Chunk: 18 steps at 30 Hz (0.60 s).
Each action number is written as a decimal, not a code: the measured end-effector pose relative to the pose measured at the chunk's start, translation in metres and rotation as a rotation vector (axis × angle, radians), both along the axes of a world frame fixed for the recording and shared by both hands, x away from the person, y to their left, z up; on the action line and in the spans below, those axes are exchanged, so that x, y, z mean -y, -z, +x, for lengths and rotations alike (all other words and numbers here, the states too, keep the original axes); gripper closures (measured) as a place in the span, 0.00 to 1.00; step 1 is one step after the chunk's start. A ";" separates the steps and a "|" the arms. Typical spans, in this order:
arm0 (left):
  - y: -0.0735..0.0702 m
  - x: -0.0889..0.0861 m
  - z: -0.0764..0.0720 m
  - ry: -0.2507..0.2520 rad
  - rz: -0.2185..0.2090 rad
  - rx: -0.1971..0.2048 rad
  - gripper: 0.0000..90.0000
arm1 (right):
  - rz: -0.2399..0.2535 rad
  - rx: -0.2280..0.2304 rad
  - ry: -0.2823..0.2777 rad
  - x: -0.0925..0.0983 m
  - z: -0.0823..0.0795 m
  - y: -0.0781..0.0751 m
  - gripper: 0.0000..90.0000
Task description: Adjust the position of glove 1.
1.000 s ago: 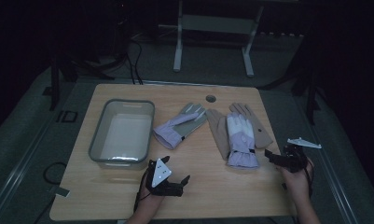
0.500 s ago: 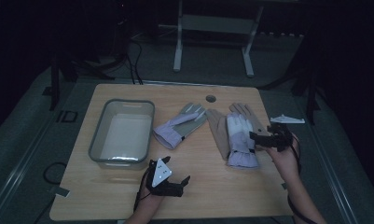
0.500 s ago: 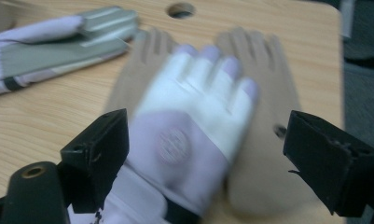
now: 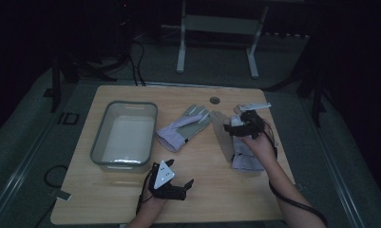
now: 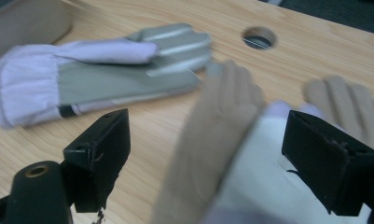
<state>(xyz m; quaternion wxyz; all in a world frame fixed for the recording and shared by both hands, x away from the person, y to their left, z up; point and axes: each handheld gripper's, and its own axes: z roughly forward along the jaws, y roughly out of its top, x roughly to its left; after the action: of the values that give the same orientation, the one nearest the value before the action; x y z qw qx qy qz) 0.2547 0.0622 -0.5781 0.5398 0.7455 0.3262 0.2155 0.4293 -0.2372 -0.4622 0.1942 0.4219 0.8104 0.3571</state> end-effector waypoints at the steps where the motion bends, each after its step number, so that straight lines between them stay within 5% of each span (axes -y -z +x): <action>1: 0.000 0.000 0.000 0.002 0.001 0.000 0.01 | -0.002 -0.002 -0.012 -0.007 0.002 0.000 0.17; 18: 0.000 0.000 0.001 0.016 -0.002 -0.007 0.01 | -0.015 -0.069 -0.172 -0.115 0.024 0.018 0.17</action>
<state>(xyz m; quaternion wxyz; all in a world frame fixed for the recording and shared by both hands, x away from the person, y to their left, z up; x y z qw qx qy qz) 0.2555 0.0625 -0.5780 0.5411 0.7483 0.3223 0.2082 0.4535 -0.1217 -0.4801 0.1379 0.3611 0.8526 0.3516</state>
